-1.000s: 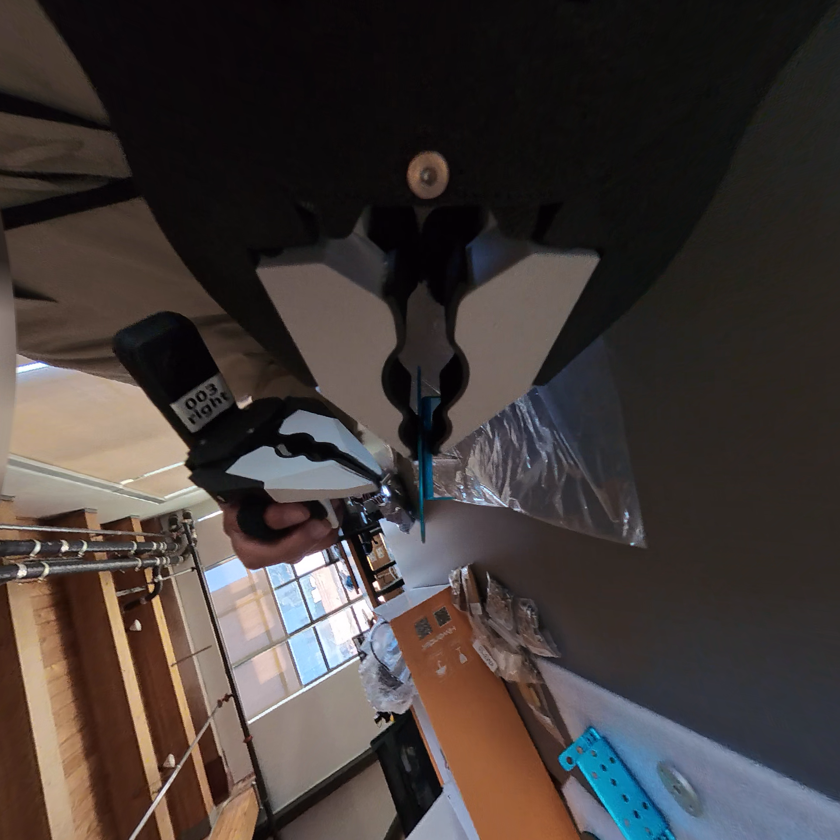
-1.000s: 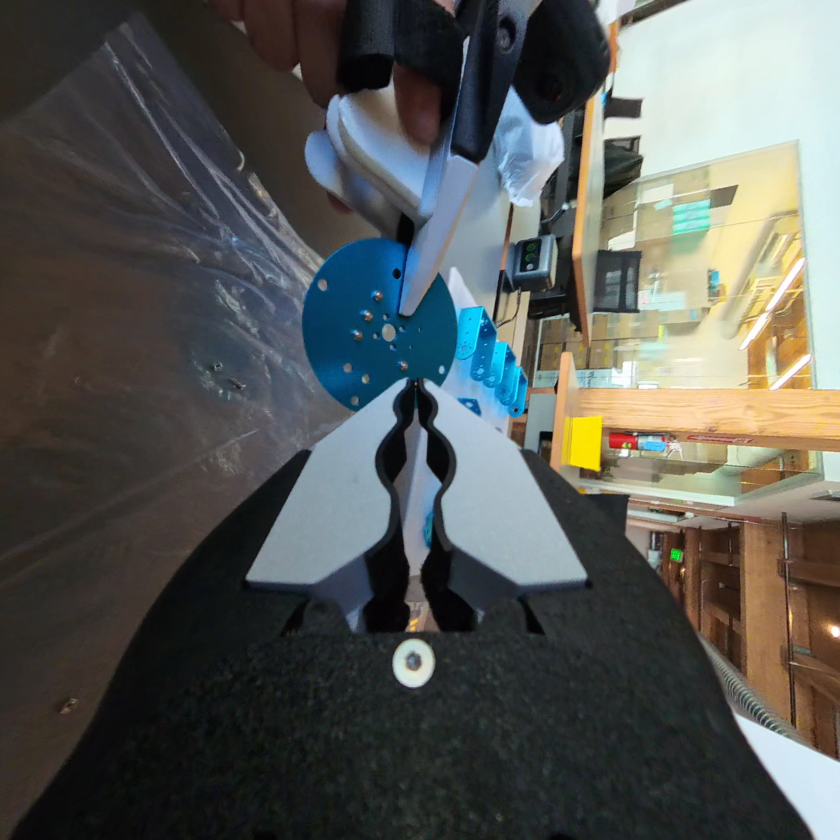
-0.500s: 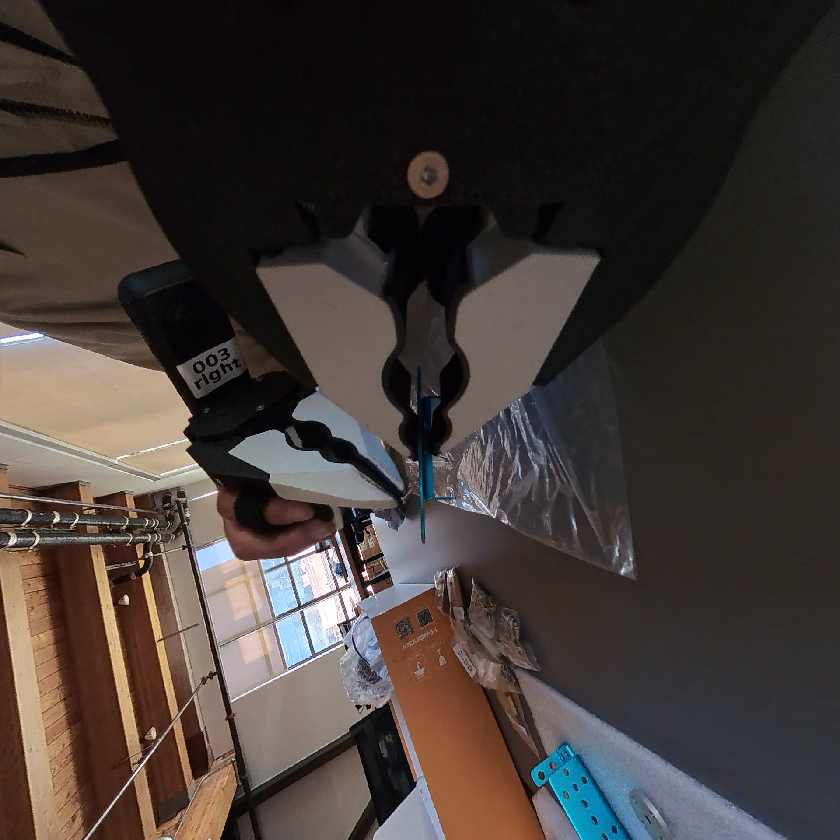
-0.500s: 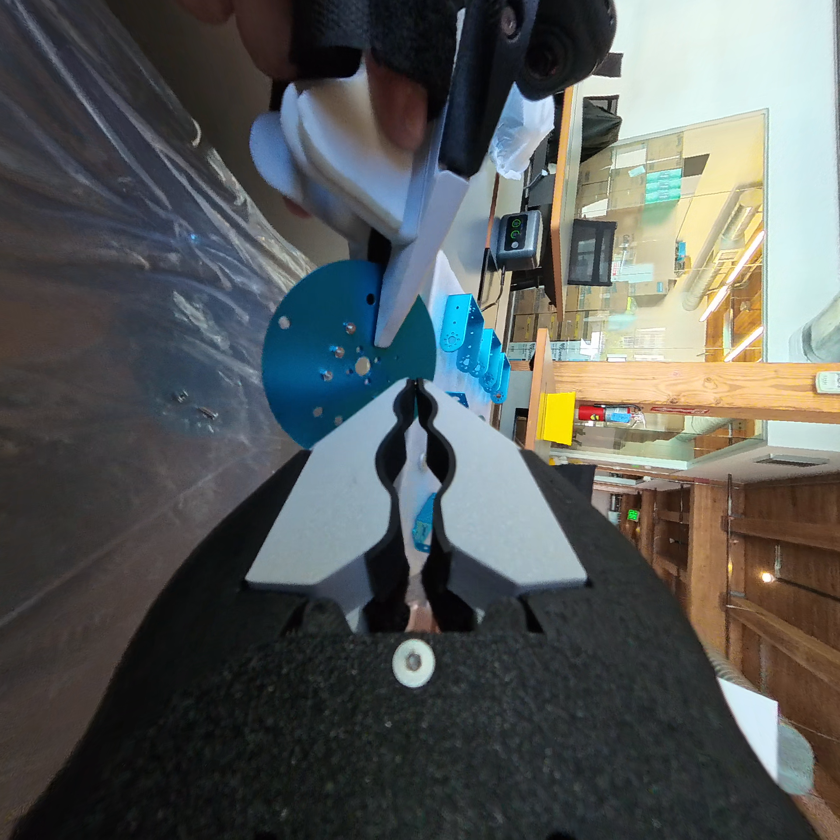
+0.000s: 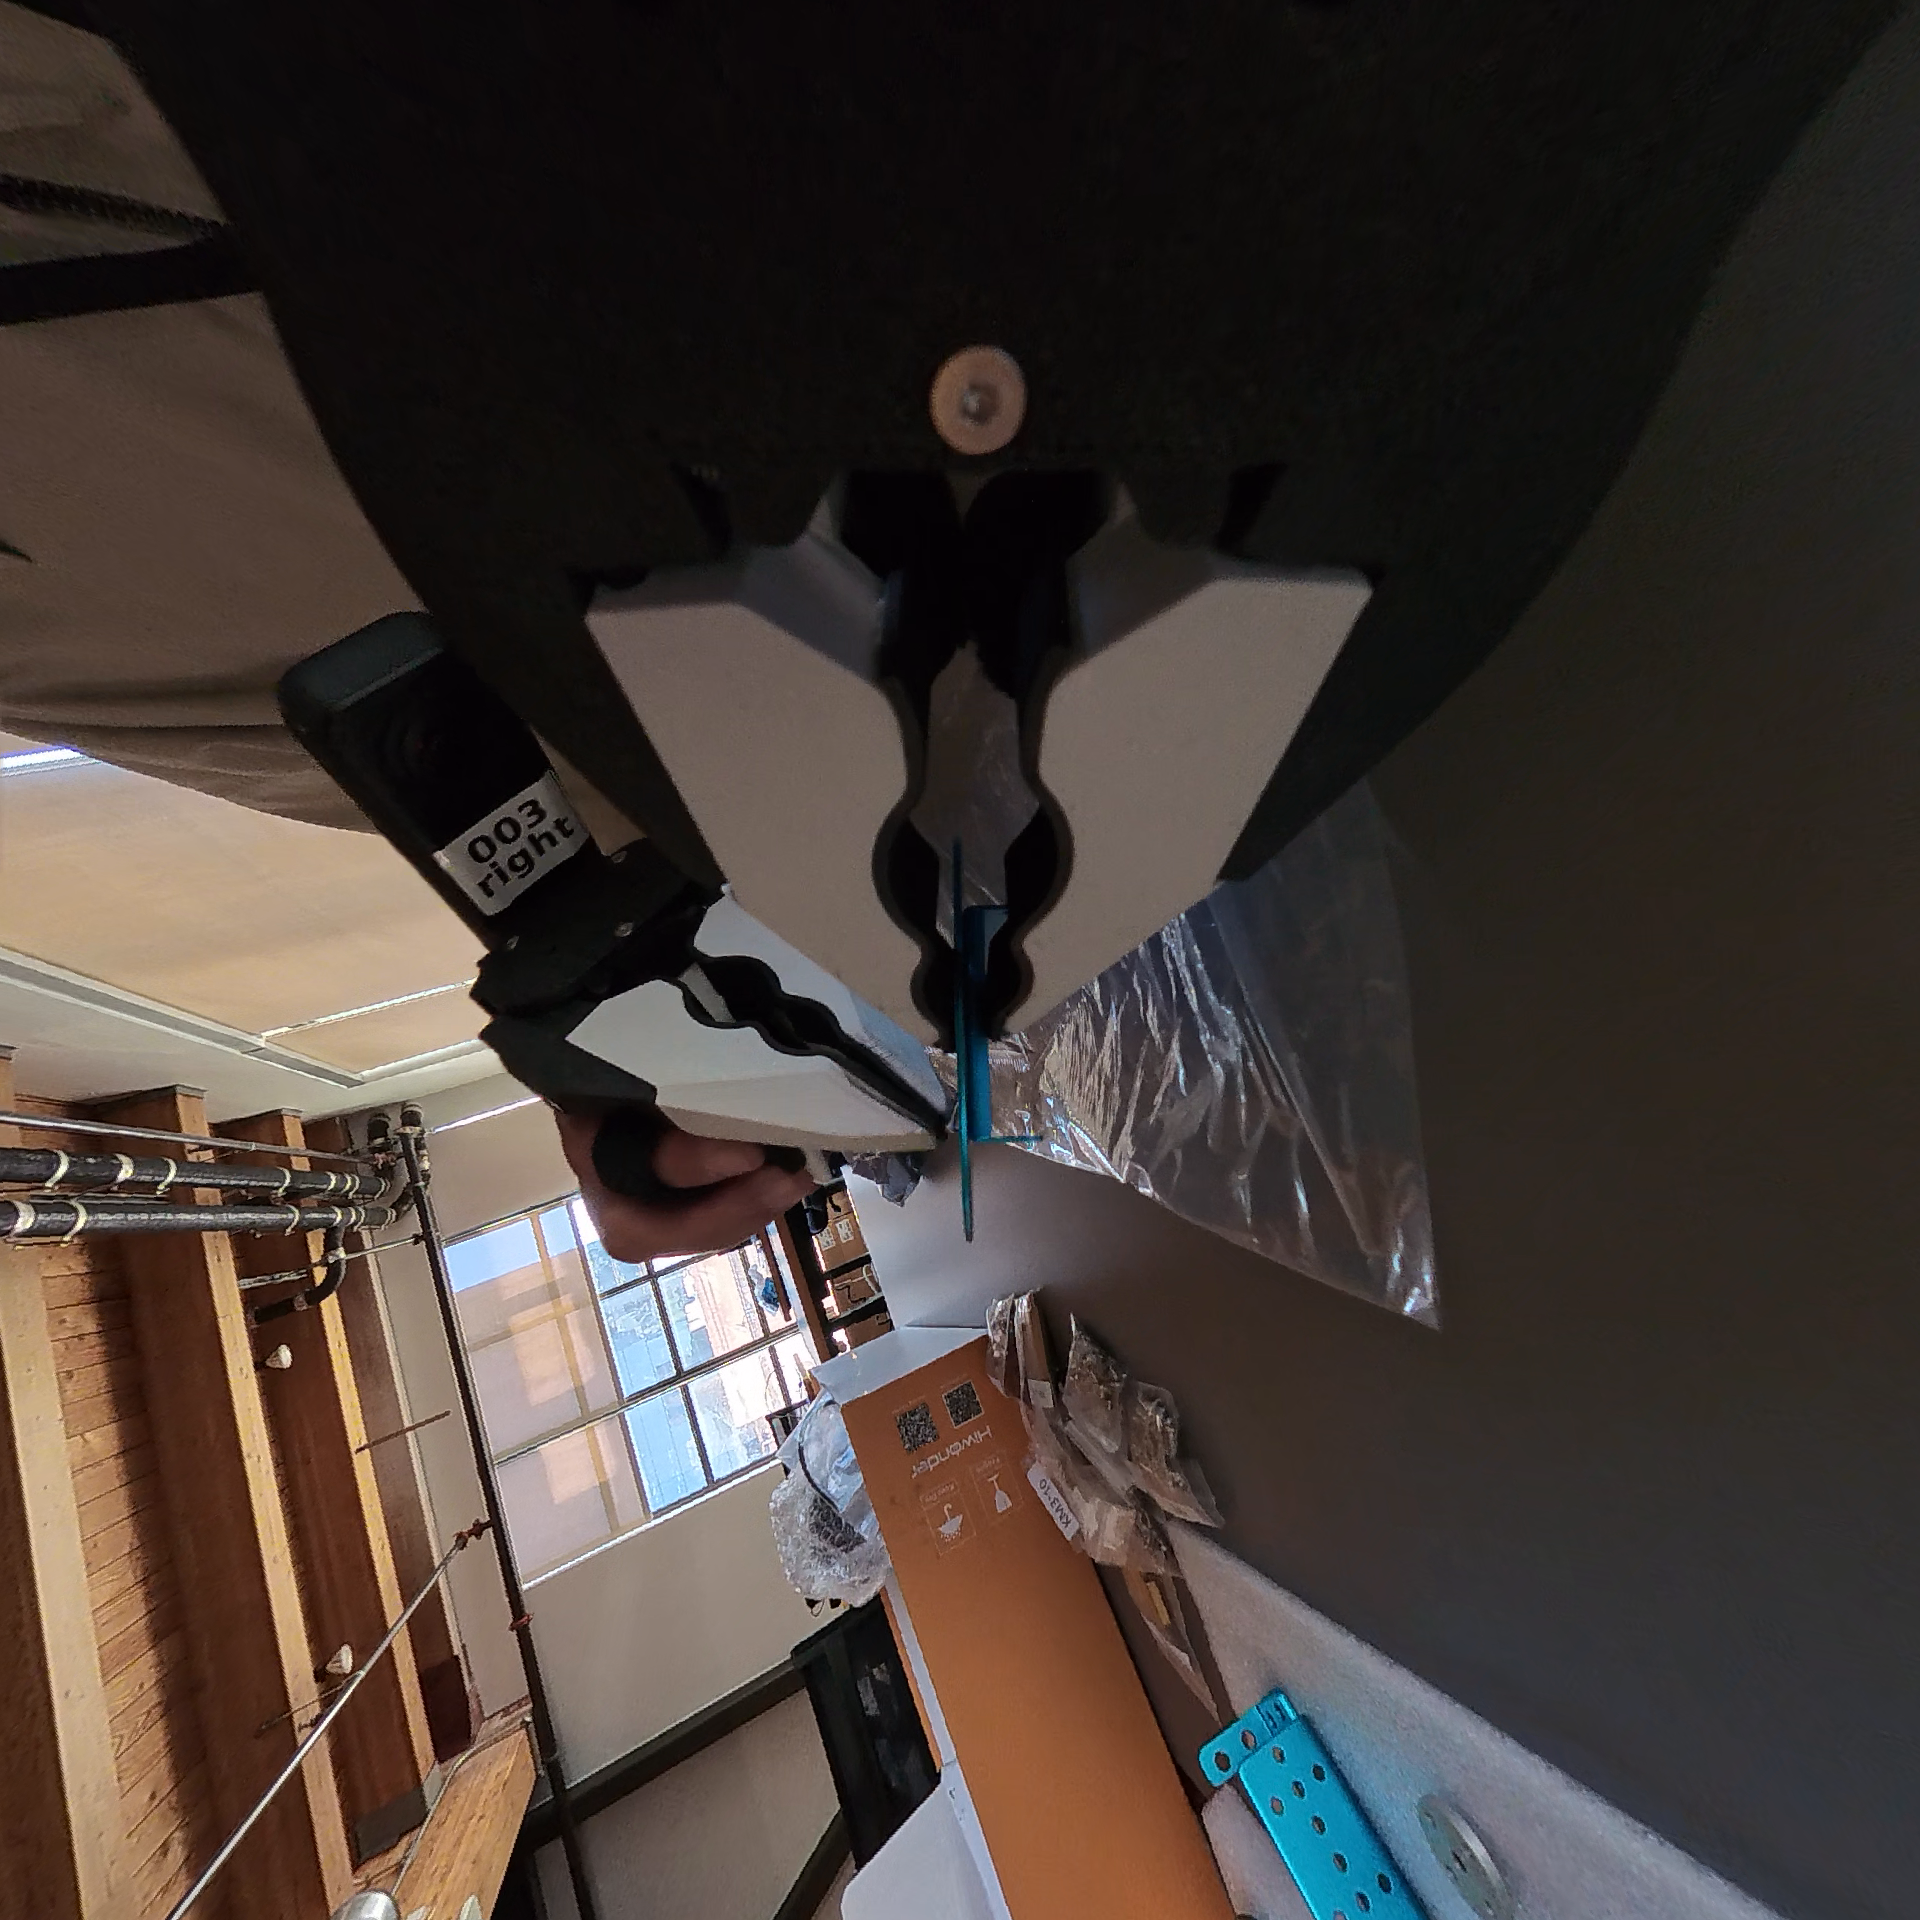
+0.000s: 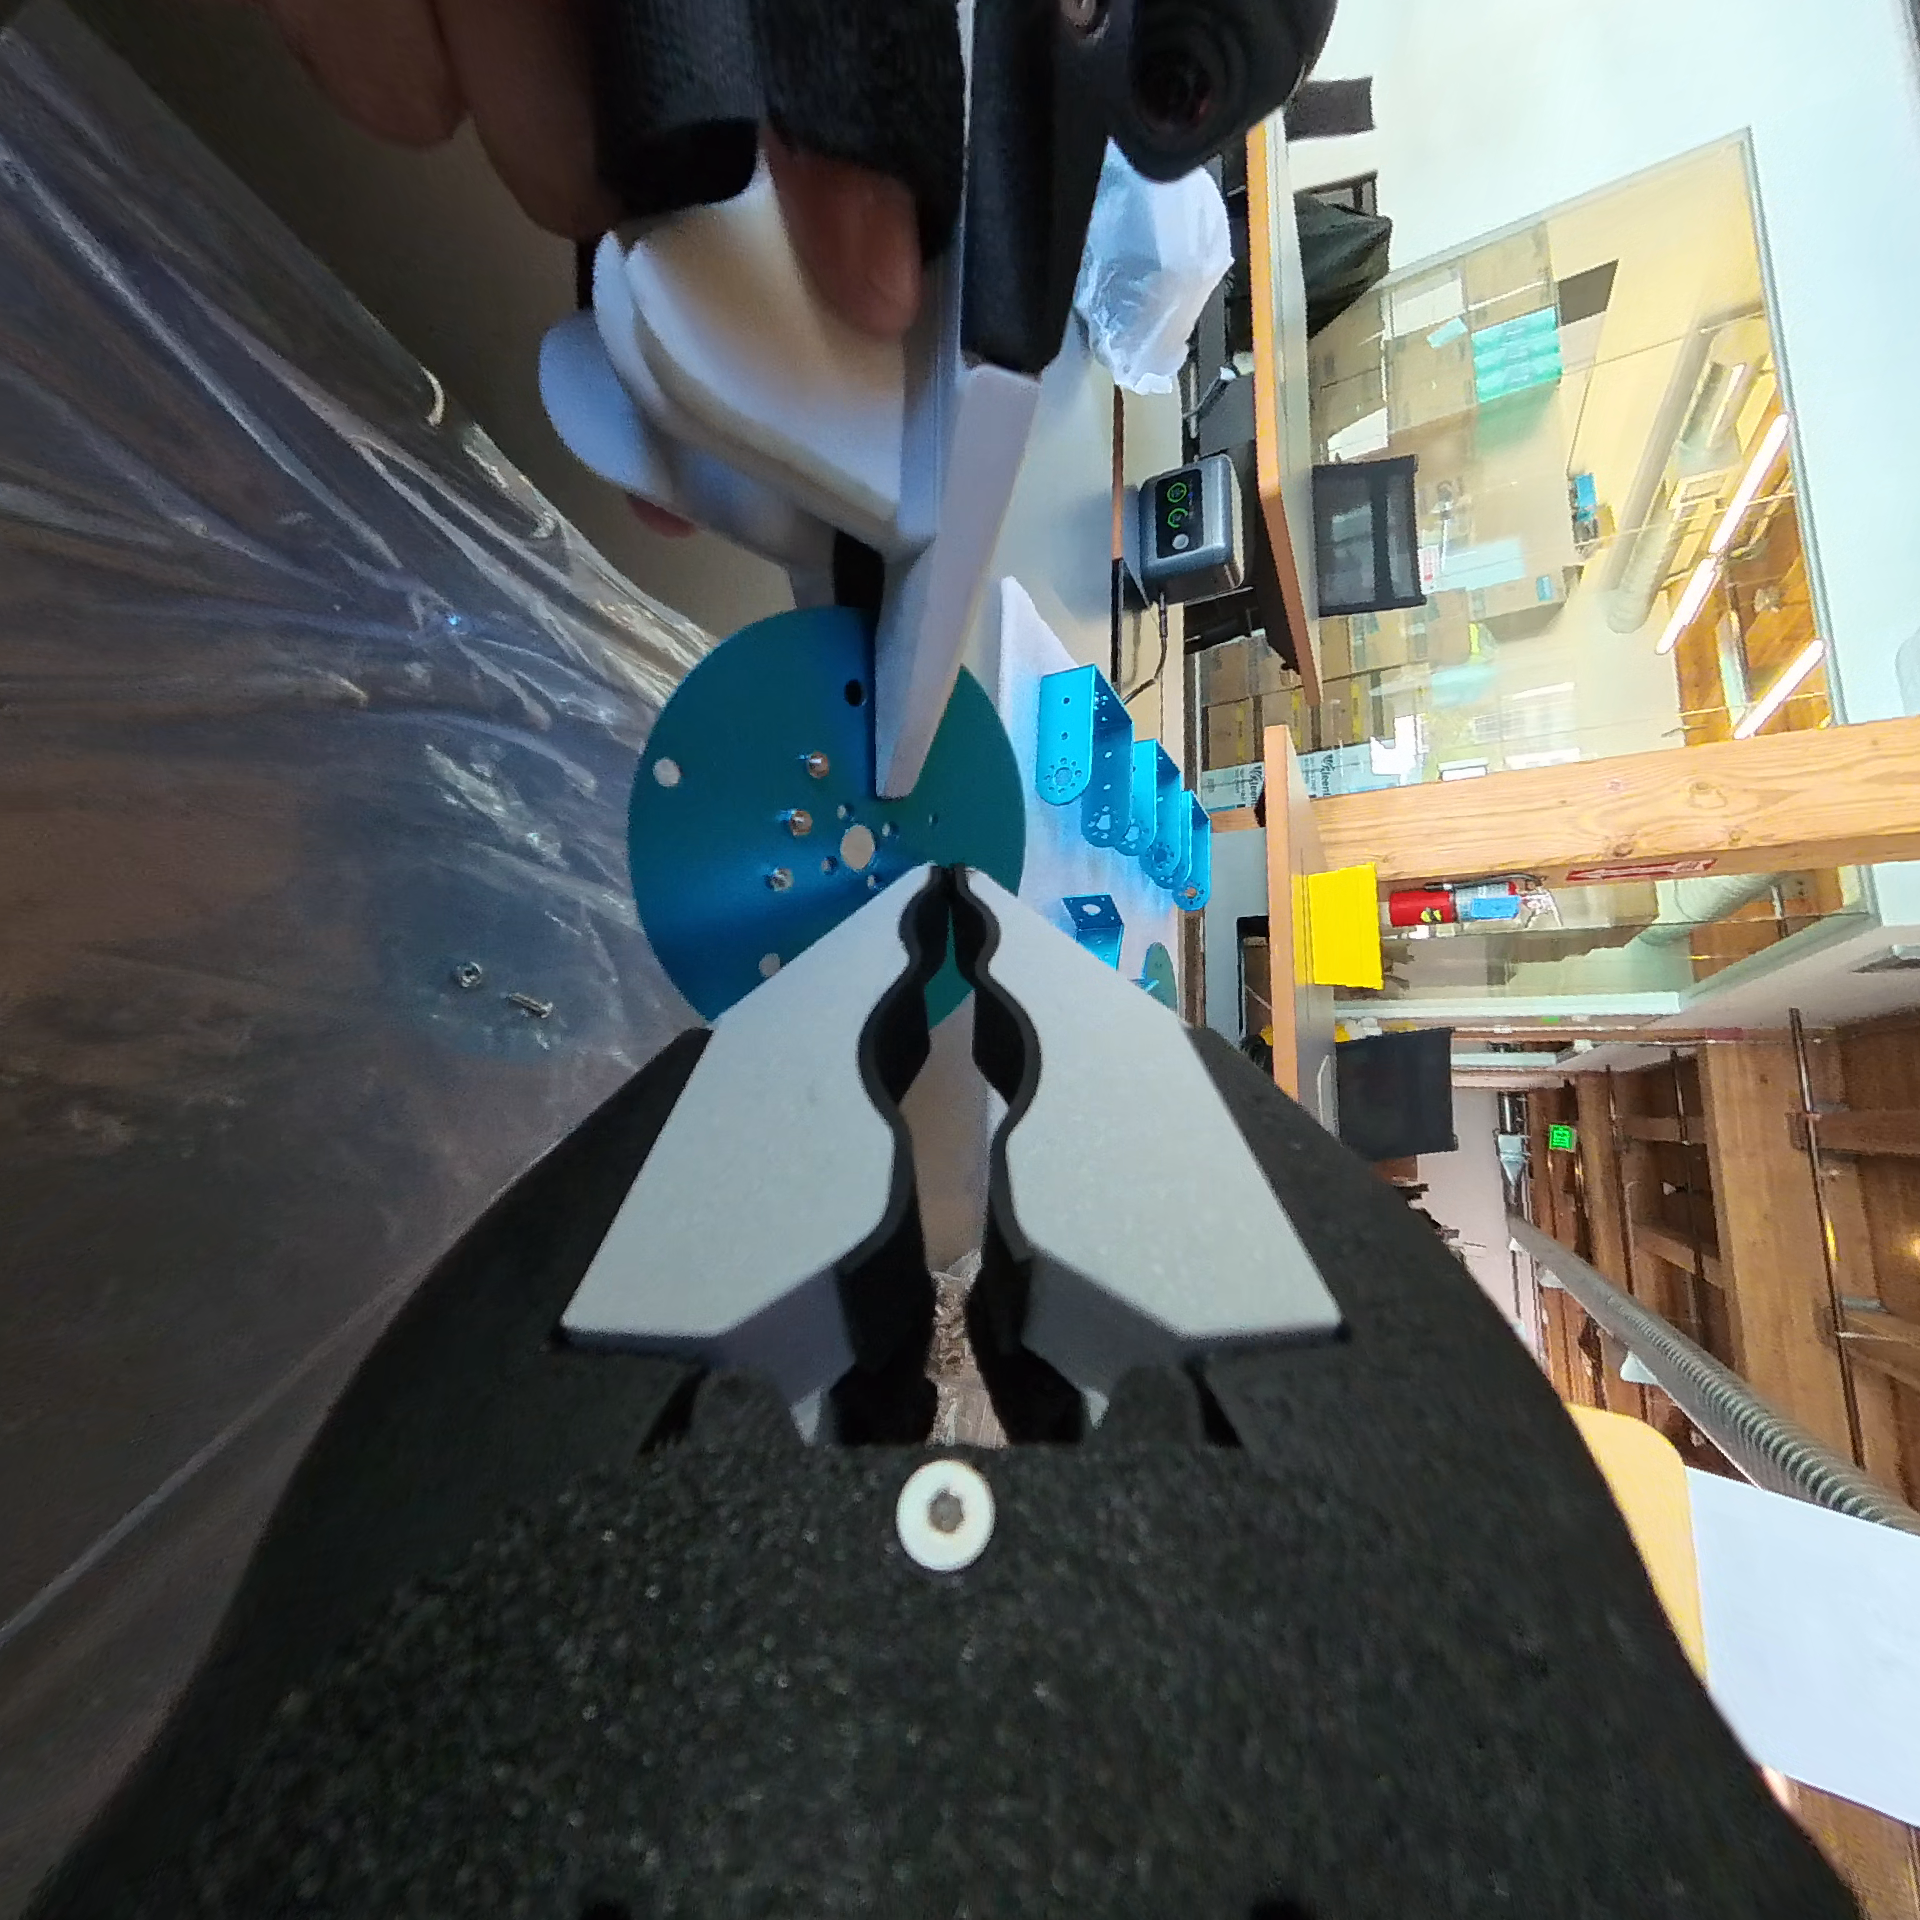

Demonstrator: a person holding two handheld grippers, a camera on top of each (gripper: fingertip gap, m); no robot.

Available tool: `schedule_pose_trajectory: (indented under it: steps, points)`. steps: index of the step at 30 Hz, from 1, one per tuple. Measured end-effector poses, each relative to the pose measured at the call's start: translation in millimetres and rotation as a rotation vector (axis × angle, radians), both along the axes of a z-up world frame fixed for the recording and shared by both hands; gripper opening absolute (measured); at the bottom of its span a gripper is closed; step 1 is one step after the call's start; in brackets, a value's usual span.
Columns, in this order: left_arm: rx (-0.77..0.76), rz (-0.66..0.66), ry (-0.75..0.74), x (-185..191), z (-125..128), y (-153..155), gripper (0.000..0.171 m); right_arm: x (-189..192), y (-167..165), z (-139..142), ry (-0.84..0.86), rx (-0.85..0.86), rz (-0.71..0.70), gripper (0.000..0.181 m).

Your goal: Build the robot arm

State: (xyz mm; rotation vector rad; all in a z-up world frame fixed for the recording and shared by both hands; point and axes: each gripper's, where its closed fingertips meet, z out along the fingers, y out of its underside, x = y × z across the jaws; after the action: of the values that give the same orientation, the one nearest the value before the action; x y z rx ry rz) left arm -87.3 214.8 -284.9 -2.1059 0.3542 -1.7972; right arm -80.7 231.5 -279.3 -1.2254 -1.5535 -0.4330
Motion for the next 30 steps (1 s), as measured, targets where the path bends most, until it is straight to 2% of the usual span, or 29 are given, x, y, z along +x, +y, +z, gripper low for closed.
schedule_pose_trajectory:
  steps: [10,17,30]
  points:
    - [-0.008,0.008,0.003,-1.6,-1.9,2.3,0.004,-2.5,0.5,-3.9,-0.018,0.066,0.003,0.0]
    - [-0.027,0.0,-0.003,-0.7,-3.8,1.2,0.003,-1.5,-0.4,-6.6,0.059,-0.089,-0.016,0.0]
    - [-0.051,-0.004,-0.015,-0.1,-5.6,1.2,0.003,0.7,-4.7,-9.4,0.07,-0.163,-0.025,0.0]
